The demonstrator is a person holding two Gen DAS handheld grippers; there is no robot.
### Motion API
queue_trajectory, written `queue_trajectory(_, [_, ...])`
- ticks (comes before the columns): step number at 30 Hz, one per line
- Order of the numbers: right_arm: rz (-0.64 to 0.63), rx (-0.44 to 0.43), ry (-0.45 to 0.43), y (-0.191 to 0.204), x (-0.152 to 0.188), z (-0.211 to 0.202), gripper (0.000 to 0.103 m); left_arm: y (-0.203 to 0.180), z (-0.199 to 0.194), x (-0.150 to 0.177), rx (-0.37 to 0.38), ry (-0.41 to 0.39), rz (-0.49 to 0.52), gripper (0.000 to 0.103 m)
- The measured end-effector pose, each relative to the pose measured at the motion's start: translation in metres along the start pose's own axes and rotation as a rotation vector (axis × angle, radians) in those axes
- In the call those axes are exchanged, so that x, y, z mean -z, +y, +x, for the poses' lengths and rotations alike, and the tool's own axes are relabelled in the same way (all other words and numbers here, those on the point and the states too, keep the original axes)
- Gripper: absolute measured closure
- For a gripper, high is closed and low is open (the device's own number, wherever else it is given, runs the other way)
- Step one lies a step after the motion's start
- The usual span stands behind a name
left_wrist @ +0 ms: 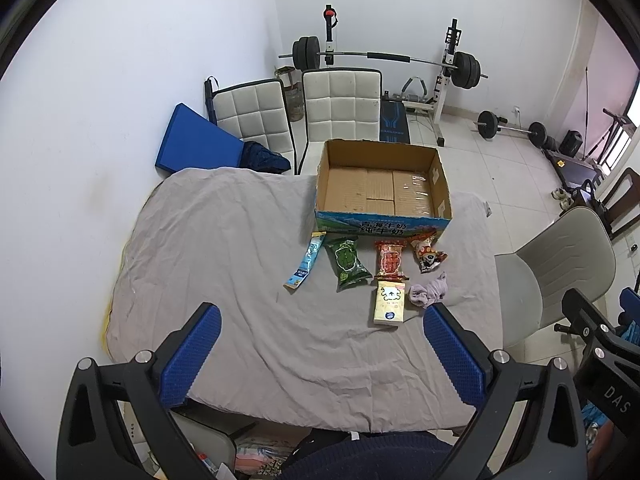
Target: Organize soft objects
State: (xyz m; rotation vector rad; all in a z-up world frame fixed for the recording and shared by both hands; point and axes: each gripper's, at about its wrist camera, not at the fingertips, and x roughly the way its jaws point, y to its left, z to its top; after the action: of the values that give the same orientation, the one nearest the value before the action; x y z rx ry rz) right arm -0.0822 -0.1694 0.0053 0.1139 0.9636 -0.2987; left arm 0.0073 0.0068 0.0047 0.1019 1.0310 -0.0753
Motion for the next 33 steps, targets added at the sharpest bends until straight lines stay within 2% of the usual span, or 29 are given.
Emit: queue_trajectory(33, [-0.003,-0.006,-0.017,0.004,-0.011,-0.001,0.000,-0.001,0.001,-0.009,0.002,-0.027,-0.003,0.000])
